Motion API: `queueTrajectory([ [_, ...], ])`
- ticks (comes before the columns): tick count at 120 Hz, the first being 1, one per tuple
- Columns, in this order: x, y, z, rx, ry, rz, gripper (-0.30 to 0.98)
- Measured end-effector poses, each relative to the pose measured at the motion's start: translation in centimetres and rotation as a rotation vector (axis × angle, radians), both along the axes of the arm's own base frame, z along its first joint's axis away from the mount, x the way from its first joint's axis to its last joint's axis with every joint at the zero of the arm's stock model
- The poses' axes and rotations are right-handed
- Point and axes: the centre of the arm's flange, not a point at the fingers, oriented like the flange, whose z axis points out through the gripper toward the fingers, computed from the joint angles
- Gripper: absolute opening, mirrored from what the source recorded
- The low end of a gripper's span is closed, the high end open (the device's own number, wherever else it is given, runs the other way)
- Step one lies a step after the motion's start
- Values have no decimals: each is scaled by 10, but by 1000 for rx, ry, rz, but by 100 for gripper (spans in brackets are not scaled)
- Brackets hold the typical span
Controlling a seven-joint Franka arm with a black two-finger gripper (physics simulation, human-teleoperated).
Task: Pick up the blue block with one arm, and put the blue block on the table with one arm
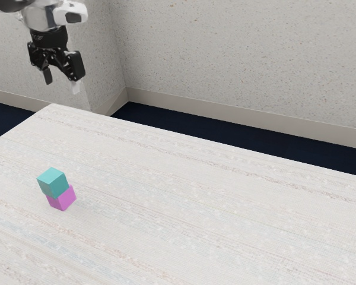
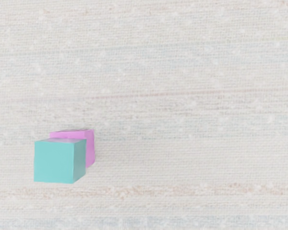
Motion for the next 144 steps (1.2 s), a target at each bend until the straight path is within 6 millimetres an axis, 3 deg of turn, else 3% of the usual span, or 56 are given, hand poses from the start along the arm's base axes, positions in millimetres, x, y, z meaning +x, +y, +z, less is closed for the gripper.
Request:
queueTrajectory([
  [10,3,-19,-20,-15,30,-16,69],
  [25,5,-30,-26,-34,26,-12,69],
  [37,2,-34,-54,-51,39,-19,69],
  [46,-13,-22,-99,-65,81,-5,69],
  [61,-51,18,-188,-96,159,76,69],
  [71,-75,38,-225,-90,151,111,69],
  [79,-86,53,-237,-50,102,110,69],
  [86,-105,80,-251,-48,54,146,69],
  [95,-126,111,-255,-56,-12,192,69],
  [102,-136,123,-256,-49,-57,191,69],
  [119,-131,134,-253,-8,-135,83,69],
  [132,-129,145,-262,-8,-136,16,69],
  [144,-109,156,-270,-36,-123,1,69],
])
